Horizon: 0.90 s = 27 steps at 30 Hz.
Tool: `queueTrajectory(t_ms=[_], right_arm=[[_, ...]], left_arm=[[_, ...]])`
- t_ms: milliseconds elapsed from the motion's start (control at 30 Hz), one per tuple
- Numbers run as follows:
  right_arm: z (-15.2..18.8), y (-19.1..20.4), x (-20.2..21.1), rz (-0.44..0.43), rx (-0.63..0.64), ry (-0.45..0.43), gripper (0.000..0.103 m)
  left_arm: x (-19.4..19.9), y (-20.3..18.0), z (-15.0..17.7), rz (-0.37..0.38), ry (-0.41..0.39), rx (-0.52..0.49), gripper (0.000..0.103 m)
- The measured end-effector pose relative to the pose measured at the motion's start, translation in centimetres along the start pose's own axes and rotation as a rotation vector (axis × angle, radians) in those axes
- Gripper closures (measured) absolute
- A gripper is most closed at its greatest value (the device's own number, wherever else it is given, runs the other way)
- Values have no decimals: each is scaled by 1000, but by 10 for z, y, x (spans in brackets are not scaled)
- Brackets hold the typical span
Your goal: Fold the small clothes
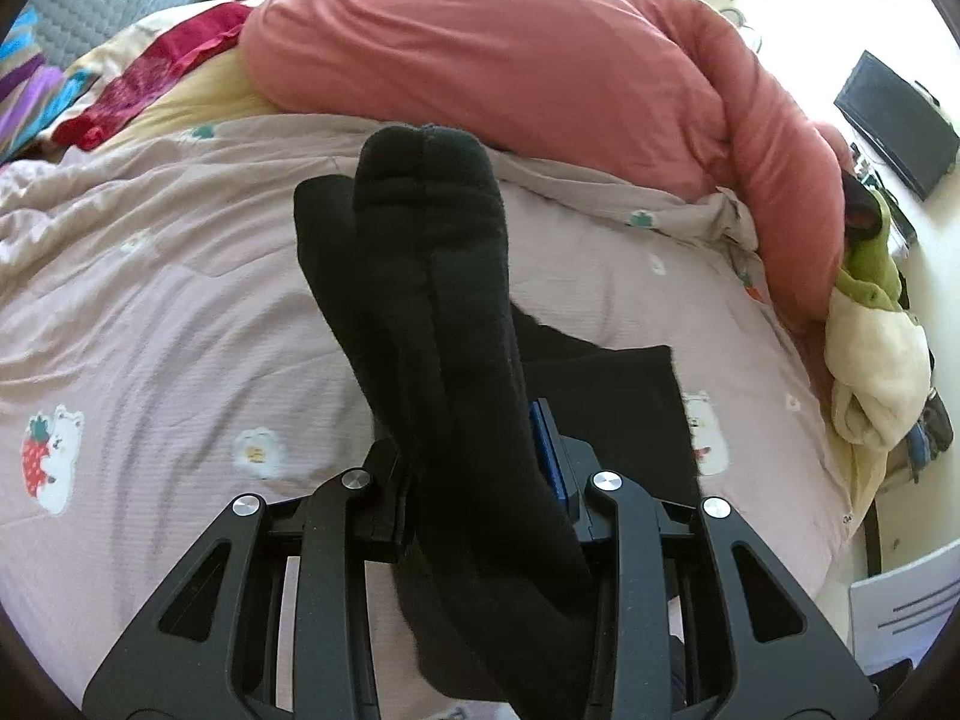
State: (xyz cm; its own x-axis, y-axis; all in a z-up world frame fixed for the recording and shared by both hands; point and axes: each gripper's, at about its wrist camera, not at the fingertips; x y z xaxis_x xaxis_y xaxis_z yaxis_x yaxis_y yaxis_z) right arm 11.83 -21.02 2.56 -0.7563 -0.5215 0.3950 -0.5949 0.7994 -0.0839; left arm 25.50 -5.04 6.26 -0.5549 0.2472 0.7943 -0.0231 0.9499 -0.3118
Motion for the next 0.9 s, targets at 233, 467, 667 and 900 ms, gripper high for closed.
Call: queueTrajectory(t_ms=[233, 467, 667, 900], right_arm=[[15, -31, 21, 21, -84, 12, 94], [36, -50, 29, 42, -142, 46, 94], [55, -62, 28, 40, -200, 95, 94], [68, -77, 23, 22, -254, 127, 94]], left_arm=[[-18, -42, 5, 8, 24, -37, 78], [-44, -70, 14, 4, 63, -54, 78], [-68, -86, 21, -21, 101, -79, 76], [-85, -92, 25, -3, 121, -80, 57]])
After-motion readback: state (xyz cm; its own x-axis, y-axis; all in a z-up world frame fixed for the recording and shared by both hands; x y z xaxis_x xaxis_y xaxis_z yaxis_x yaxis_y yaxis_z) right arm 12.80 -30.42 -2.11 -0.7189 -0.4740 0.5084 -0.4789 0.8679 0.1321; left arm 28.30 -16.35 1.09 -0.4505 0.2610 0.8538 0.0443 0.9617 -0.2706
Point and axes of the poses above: each gripper's, at about its wrist camera, not at the fingertips, and x roughly against the way its jaws point, y to its left, z to its underside, and after that the axes turned 3 degrees about x, right-handed
